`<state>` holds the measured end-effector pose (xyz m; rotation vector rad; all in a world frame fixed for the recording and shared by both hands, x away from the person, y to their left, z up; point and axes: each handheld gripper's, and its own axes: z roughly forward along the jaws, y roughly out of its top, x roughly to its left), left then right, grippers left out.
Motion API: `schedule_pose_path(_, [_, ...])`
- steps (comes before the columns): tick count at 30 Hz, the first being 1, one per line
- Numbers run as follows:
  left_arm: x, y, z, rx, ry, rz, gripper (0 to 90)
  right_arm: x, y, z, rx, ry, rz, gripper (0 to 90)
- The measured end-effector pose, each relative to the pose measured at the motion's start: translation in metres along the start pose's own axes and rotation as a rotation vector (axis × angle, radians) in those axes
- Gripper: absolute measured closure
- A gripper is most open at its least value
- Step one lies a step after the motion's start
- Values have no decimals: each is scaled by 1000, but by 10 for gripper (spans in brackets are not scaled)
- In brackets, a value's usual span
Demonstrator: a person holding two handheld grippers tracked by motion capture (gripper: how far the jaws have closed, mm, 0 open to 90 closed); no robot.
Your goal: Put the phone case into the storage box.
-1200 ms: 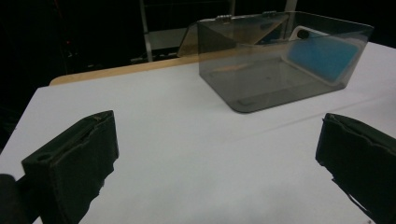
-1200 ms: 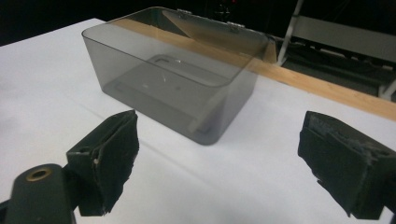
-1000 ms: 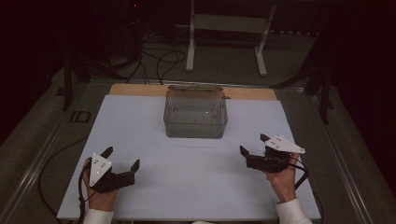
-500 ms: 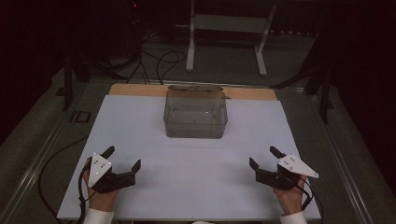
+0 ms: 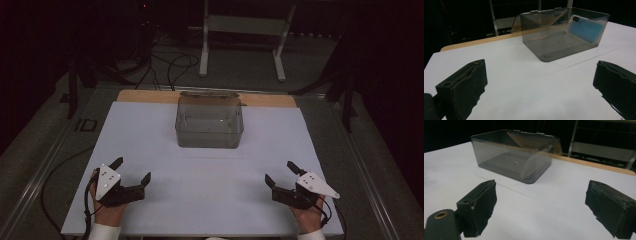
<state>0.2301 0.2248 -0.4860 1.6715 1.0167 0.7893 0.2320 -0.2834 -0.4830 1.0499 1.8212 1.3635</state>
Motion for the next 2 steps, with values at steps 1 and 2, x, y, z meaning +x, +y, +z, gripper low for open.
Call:
schedule_pose_path(1, [0,0,0,2,0,0,1,0,0,1,0,1,-6,102])
schedule_pose_path(2, [1,-1,0,3,0,0,2,0,-1,1,3,1,-7,102])
